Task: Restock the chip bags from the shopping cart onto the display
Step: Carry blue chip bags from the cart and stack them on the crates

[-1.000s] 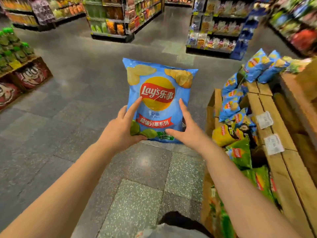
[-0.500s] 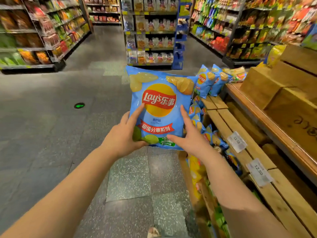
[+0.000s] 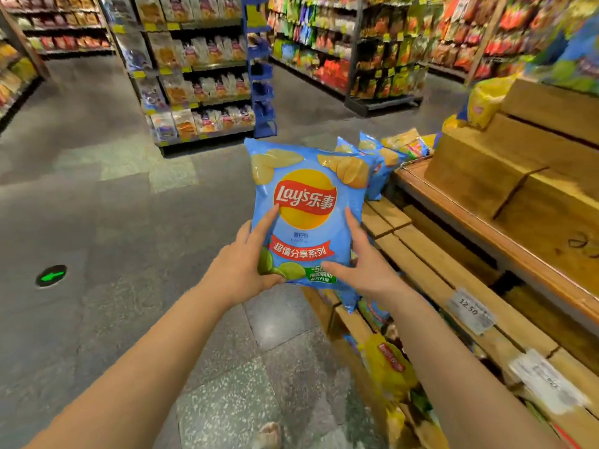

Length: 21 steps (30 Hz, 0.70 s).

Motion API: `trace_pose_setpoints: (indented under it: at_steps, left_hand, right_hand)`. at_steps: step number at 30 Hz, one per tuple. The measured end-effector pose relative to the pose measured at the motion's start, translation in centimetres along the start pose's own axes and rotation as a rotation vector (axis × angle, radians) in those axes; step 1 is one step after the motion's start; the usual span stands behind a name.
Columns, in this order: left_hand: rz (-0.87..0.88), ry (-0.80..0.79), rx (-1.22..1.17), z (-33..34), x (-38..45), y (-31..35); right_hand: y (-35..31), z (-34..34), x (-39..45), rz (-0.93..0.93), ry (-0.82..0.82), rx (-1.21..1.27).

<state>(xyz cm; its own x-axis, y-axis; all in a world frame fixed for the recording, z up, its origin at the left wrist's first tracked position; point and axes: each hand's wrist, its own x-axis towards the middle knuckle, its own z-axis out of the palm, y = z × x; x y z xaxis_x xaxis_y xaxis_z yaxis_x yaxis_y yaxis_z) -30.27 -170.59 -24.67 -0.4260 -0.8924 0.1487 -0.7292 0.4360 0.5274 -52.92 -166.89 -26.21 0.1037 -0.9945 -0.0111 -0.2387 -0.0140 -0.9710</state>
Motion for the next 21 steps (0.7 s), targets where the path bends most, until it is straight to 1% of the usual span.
trace_pose_setpoints:
  at_steps: [4,6,8,13,16,19,21]
  left_hand:
    - [0.135,-0.046,-0.031,-1.4,9.0,-2.8]
    - [0.192,-0.074,-0.029,-1.5,13.2,-3.1]
    - [0.242,-0.118,-0.026,-0.9,16.7,-2.8]
    - [0.450,-0.216,-0.090,2.4,25.1,-1.4]
    - [0.509,-0.265,-0.048,5.0,30.5,0.2]
    - [0.603,-0.257,-0.059,6.5,35.9,3.0]
    - [0.656,-0.286,-0.026,7.0,39.9,5.1]
  right_hand:
    - [-1.1,-1.0,5.5,0.016,0.195,-0.109]
    - [-1.5,-2.1,7.5,0.019,0.293,-0.123]
    - [-1.5,-3.3,8.7,0.069,0.368,-0.119]
    - [-0.3,-7.3,11.1,0.190,0.546,-0.125]
    - [0.5,-10.9,13.0,0.230,0.642,-0.119]
    - [1.1,-14.9,15.1,0.212,0.736,-0.139]
    - [1.2,-17.6,16.5,0.205,0.786,-0.102]
